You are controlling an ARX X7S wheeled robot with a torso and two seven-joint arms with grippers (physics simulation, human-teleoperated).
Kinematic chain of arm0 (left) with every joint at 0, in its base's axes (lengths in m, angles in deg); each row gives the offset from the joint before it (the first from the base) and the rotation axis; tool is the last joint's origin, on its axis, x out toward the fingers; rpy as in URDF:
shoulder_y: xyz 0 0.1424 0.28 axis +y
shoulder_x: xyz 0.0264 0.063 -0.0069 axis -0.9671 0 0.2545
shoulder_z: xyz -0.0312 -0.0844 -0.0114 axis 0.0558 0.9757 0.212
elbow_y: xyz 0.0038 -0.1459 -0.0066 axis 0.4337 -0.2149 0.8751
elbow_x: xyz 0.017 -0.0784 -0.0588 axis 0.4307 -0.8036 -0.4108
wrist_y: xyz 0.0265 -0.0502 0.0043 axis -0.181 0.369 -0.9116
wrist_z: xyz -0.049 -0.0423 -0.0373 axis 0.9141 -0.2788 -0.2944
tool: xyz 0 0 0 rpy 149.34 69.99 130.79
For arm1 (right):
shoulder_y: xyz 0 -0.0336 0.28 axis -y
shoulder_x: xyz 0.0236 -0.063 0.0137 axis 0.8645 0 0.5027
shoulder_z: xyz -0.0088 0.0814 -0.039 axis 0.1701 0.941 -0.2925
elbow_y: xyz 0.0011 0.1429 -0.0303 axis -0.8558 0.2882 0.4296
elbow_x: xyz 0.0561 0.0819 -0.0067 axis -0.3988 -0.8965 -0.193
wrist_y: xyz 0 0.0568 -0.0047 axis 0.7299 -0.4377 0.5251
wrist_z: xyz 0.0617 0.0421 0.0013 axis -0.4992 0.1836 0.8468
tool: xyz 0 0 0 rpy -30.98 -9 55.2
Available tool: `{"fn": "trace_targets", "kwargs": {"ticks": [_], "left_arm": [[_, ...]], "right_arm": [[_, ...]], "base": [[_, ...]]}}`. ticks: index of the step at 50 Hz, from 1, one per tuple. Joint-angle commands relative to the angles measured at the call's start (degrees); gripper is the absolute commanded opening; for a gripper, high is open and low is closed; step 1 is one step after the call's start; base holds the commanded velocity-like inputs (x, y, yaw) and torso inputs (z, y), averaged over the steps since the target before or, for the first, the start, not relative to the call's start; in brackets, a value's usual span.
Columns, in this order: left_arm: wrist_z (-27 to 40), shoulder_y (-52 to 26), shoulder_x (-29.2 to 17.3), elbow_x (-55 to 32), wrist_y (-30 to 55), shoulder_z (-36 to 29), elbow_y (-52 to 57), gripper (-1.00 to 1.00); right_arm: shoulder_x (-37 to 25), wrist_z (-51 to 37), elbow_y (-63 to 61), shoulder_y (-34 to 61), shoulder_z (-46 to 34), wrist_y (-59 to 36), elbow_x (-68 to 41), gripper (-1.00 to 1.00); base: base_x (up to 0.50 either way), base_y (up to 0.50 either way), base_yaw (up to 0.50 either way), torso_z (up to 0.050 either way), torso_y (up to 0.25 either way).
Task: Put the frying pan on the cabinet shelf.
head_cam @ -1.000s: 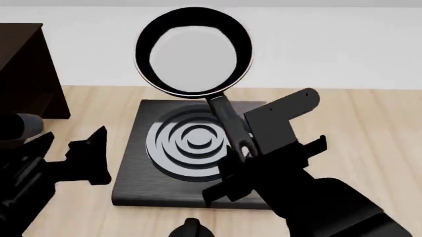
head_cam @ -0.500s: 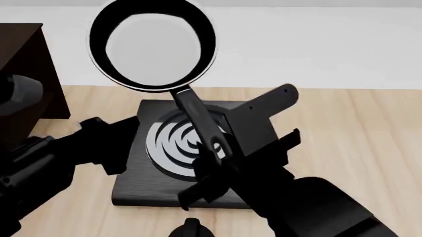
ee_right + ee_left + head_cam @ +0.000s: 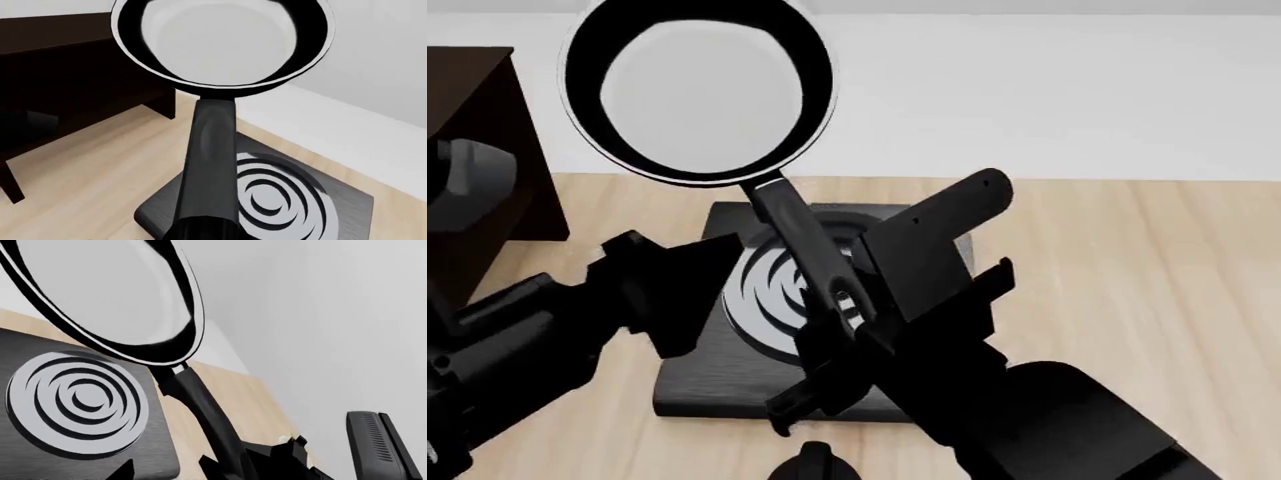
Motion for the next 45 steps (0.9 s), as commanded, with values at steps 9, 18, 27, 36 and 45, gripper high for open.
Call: {"fn": "trace_targets", "kwargs": {"ticks": [9, 18, 27, 36, 45], "left_arm": [[-0.27, -2.34, 0.9, -0.2, -3.17, -1.67, -6.83, 1.0], [-2.0, -2.12, 0.47, 1.8, -4.55, -2.49, -8.37, 1.0], [-3.24, -0.69, -0.09, 3.46, -5.49, -3.4, -8.88, 1.0], [-3.8, -0.48, 0.14, 3.92, -6.26, -4.45, -9.58, 1.0], [-4.34, -0.82, 0.77, 4.13, -7.26, -5.46, -10.19, 1.0]], "right_arm": [[0.34, -0.03, -3.69, 0.44, 0.57, 1.24, 0.22, -1.0], [0.14, -0.21, -5.61, -0.49, 0.43, 1.1, -0.54, -1.0], [-0.12, -0.4, -6.68, -1.24, 0.48, 1.3, -0.97, -1.0], [-0.19, -0.59, -7.87, -1.99, 0.53, 1.22, -1.7, -1.0], [-0.47, -0.29, -8.67, -2.21, 0.03, 1.14, -2.14, -1.0]], "base": [[0.0, 0.0, 0.0, 0.0, 0.002], [0.0, 0.0, 0.0, 0.001, 0.001], [0.0, 0.0, 0.0, 0.0, 0.002], [0.0, 0.0, 0.0, 0.001, 0.001], [0.0, 0.0, 0.0, 0.0, 0.002]]}}
